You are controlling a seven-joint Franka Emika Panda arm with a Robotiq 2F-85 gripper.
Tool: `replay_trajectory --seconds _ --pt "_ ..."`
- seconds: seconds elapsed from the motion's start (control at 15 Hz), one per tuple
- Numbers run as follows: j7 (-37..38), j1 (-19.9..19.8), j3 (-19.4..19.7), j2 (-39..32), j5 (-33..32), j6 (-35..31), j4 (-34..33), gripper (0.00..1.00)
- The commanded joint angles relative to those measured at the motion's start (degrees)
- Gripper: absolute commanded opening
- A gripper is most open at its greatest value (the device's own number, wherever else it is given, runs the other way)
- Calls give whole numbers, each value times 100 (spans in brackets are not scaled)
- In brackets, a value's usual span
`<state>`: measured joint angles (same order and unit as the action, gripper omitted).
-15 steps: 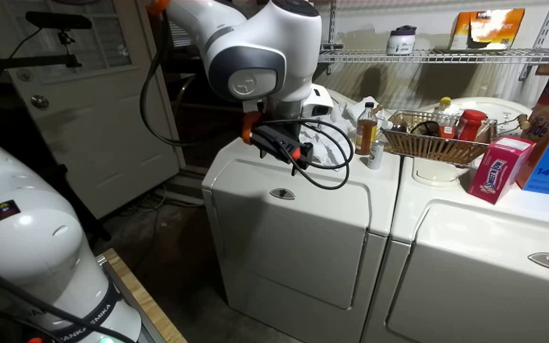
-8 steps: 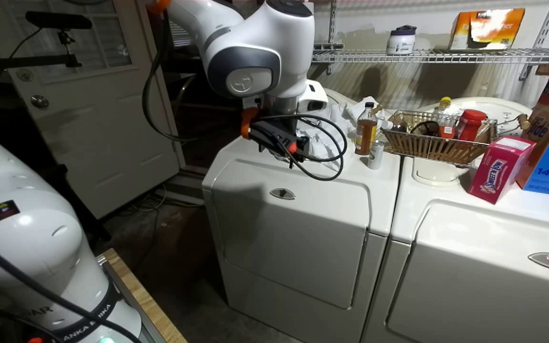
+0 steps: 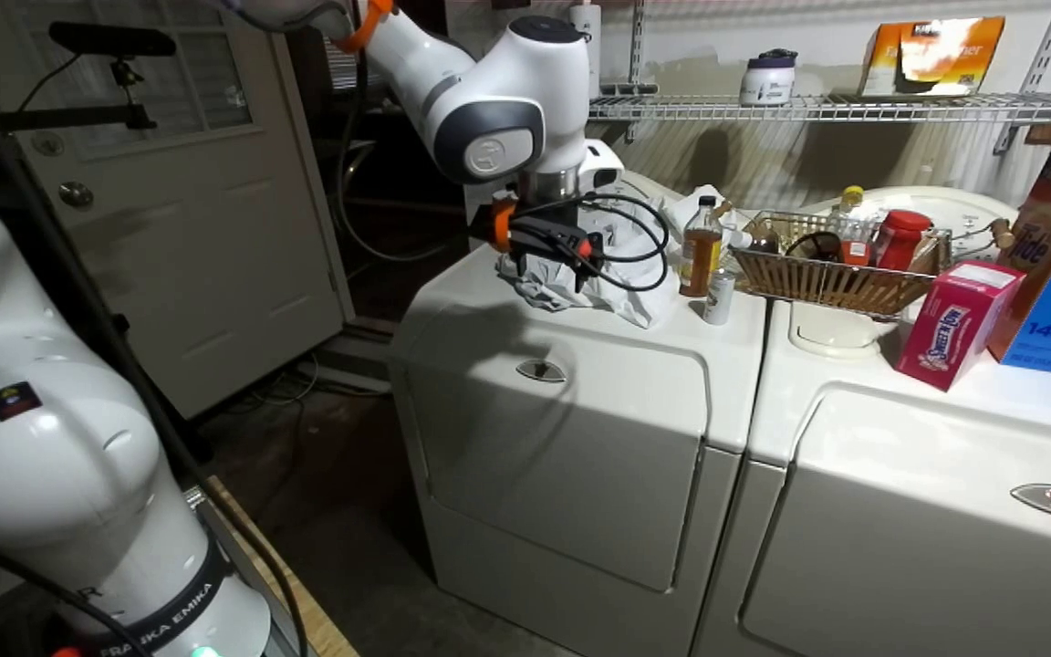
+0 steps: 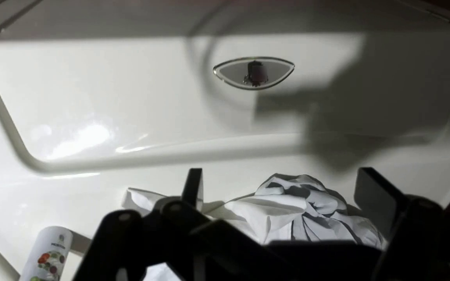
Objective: Pick up the white clothing then place it back down on the washing machine.
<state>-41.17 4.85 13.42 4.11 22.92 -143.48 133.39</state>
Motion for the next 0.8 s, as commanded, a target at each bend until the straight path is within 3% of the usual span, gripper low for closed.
replay_trajectory --seconds 0.0,0.6,0.67,0.73 --pt "-650 -246 -401 -969 -37 19 -1055 100" --pt "-2524 -1145 -1346 -2888 -816 145 -3523 100" --pt "-2782 -1233 -1465 -3053 -851 24 -3678 100" --pt "-2259 -1185 -1419 -2550 -837 -15 -3050 100"
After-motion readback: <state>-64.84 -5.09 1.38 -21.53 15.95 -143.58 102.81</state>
